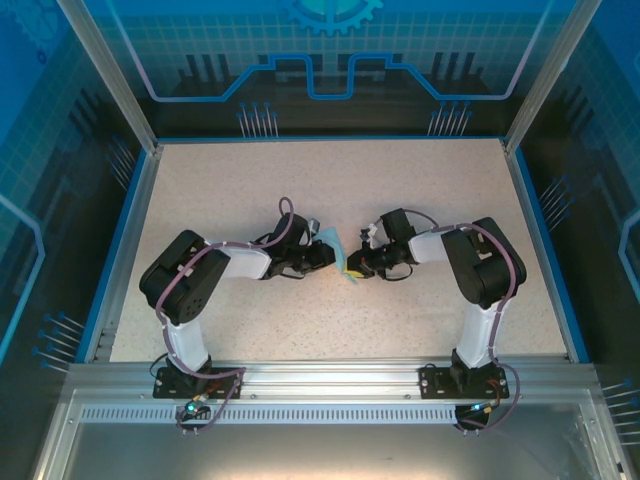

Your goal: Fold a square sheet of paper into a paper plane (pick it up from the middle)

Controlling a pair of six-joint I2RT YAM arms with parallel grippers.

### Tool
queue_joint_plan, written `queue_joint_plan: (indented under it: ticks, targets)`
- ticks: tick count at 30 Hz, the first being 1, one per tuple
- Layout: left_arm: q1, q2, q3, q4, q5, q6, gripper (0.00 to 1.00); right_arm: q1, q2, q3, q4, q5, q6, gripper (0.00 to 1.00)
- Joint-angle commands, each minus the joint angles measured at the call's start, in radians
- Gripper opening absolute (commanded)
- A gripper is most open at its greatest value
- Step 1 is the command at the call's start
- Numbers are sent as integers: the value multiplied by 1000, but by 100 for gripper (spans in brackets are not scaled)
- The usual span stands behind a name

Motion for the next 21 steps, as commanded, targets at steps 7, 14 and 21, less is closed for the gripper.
queue_joint_plan:
  ticks: [7,14,21]
  targets:
    - [-4,34,12,54,35,24,20,-18,21,-19,1,-25,22,0]
    - [-4,61,26,30,9,23,18,-20,28,-22,1,-25,25,0]
    - [-4,96,51,6,-15,-2,17,-19,34,-22,3,-31,25,0]
